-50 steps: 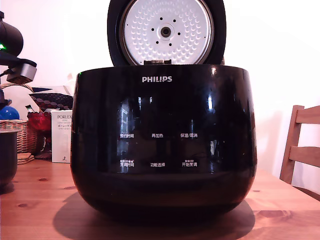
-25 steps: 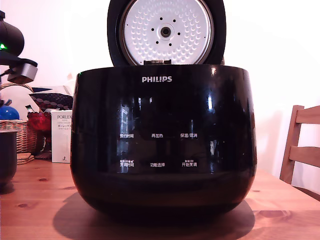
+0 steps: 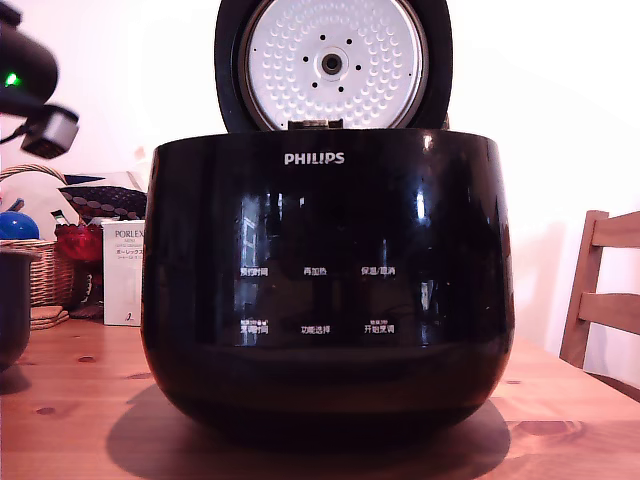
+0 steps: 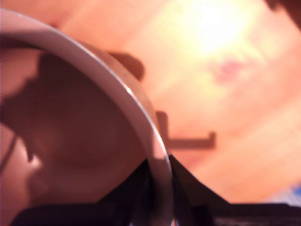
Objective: Pick up the metallic pot next to the rice cooker
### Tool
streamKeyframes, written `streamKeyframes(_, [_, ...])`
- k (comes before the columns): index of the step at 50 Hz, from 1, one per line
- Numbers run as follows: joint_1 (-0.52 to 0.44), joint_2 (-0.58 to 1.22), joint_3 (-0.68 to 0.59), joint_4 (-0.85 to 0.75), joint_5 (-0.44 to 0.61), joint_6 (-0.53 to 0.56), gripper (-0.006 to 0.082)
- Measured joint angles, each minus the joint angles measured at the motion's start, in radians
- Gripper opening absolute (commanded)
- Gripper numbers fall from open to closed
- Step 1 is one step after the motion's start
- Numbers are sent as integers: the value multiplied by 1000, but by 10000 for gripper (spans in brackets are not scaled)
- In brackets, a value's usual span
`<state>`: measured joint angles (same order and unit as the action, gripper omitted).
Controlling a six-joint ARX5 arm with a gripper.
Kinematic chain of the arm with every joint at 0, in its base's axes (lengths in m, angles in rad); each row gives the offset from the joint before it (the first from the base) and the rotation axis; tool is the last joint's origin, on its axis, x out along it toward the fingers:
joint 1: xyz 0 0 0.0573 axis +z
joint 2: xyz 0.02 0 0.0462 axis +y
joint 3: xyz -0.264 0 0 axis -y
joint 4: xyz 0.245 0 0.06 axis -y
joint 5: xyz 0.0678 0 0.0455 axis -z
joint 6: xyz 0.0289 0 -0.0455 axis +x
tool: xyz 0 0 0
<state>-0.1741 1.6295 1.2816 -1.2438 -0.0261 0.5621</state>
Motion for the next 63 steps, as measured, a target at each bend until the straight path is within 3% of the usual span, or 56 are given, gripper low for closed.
streamKeyframes(9, [-35, -2, 78, -117, -28, 0, -24])
streamKeyframes(20, [-84, -60, 121, -118, -89, -9, -24])
streamKeyframes(39, [-233, -271, 152, -137, -96, -33, -24])
streamKeyframes(63, [-260, -379, 153, -142, -97, -48, -24])
